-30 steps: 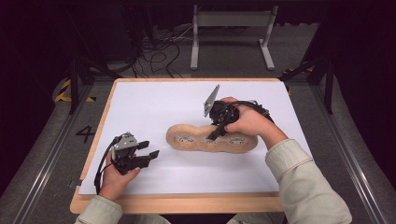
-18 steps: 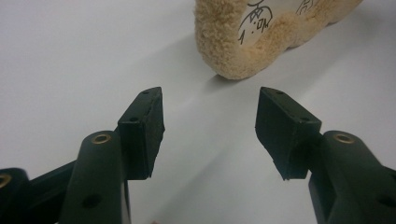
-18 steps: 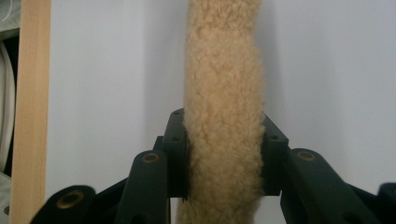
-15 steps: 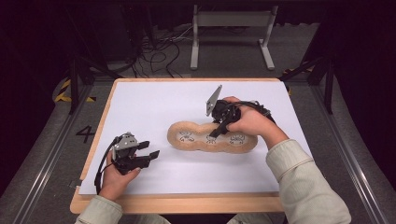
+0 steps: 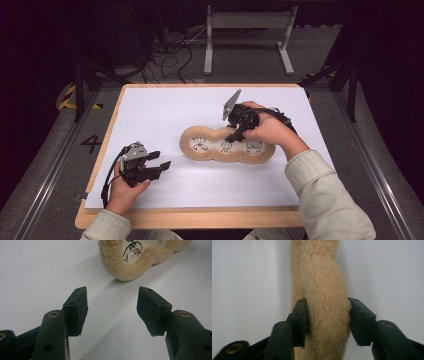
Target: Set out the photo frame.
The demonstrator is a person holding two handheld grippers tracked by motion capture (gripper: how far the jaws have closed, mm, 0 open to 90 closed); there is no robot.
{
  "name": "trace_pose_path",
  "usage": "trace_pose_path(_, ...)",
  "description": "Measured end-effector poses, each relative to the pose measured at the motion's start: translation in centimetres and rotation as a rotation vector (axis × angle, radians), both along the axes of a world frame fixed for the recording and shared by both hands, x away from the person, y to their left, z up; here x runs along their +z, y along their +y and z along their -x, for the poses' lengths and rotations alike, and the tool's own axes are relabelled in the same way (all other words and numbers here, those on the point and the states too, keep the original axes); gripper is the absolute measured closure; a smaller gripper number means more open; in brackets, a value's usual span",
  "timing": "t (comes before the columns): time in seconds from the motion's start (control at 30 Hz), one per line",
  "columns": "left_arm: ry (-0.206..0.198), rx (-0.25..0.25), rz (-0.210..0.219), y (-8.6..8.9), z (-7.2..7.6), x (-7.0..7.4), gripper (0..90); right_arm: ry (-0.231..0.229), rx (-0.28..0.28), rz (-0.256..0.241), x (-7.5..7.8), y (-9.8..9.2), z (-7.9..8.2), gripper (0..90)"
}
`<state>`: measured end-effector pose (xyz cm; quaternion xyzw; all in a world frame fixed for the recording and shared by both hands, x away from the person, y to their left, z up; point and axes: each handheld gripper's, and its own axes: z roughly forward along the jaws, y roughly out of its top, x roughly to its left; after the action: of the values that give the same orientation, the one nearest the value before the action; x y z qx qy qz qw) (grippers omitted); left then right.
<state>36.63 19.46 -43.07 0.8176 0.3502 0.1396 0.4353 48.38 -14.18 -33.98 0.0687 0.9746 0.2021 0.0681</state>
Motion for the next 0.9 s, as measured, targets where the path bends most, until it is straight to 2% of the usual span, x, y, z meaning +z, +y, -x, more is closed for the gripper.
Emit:
trace_pose_path(0.2, 0.004, 0.002, 0.004, -0.1, 0.0, 0.0, 42.3, -0.028, -0.040, -0.053, 0.3, -0.4, 0.1, 35.4)
trace_pose_path(0.43, 0.004, 0.006, 0.007, -0.1, -0.1, 0.0, 41.2, -0.069, -0.056, -0.070, 0.9, -1.0, 0.7, 28.4)
trace_pose_path(0.63, -0.001, 0.021, 0.024, 0.1, 0.1, 0.3, 38.1, -0.097, -0.133, -0.077, 1.9, -3.0, 2.1, 23.1)
trace_pose_path(0.9, -0.021, 0.051, 0.039, 1.0, 1.0, 0.9, 32.1, -0.124, -0.221, -0.119, 2.5, -5.4, 3.6, 12.5)
